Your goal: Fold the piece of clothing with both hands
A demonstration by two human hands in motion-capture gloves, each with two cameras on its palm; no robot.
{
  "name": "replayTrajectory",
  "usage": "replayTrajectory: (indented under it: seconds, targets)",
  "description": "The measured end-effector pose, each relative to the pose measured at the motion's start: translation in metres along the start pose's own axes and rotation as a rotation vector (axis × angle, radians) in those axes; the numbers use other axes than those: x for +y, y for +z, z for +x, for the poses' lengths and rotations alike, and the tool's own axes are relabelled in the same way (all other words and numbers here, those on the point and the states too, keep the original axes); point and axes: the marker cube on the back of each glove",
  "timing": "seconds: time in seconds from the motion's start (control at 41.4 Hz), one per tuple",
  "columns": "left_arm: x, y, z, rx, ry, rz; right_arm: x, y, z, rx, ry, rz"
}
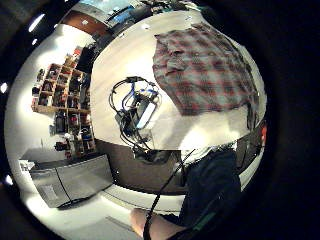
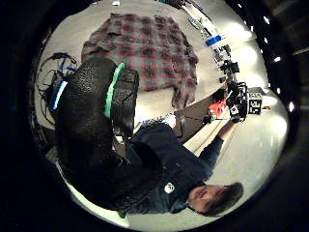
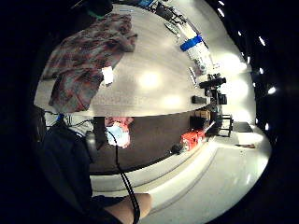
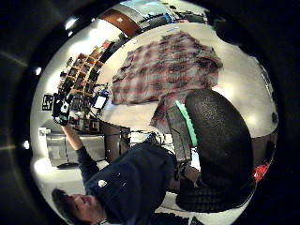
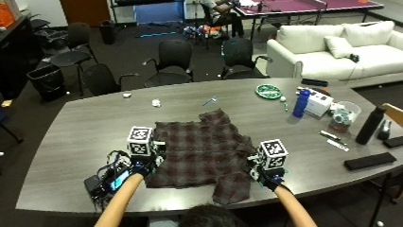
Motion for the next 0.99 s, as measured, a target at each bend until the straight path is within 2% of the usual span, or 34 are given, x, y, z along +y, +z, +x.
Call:
replayTrajectory:
  seconds: [0.411,0.604,0.773,0.894,0.99]
  targets:
    - [-0.013,0.016,-0.004,-0.005,-0.01,-0.041,0.003,-0.002,-0.003,0.007,-0.009,-0.014]
    - [0.001,0.016,-0.001,0.03,0.062,-0.062,0.0,-0.01,-0.004,-0.009,-0.058,-0.088]
    - [0.015,0.016,-0.002,0.001,0.098,-0.1,-0.003,-0.012,-0.002,0.025,-0.1,-0.161]
    - [0.015,0.038,-0.006,-0.039,0.153,-0.15,-0.015,0.002,-0.006,0.036,-0.12,-0.202]
    - [0.003,0.058,-0.006,-0.021,0.204,-0.151,-0.033,0.023,-0.009,0.069,-0.104,-0.237]
